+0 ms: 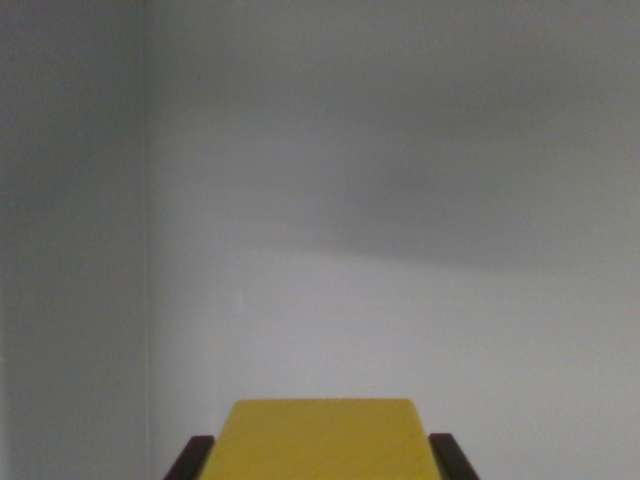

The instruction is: Pick yellow cube

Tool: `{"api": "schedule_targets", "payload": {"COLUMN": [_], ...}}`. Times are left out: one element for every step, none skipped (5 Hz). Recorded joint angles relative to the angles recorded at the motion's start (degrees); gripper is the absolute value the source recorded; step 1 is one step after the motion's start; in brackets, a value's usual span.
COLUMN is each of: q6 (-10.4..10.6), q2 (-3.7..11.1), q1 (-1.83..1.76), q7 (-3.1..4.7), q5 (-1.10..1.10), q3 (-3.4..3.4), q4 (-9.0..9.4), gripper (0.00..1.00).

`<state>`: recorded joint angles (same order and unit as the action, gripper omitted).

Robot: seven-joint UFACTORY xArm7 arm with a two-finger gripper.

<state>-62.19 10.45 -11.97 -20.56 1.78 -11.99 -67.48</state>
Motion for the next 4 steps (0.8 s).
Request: {"api": "schedule_targets", "payload": {"q6": [0.0, -2.7, -2.7, -5.4], "q2": [0.0, -1.1, -1.1, -2.2], "q1": [0.0, 0.09, 0.09, 0.17], "q7": [0.0, 0.03, 0.03, 0.07], "q5": [0.0, 0.22, 0.22, 0.43], "q3": [0.0, -0.05, -0.05, -0.09], "q4": [0.0, -1.62, -1.62, -3.24], "gripper": [1.0, 1.0, 1.0, 1.0]}}
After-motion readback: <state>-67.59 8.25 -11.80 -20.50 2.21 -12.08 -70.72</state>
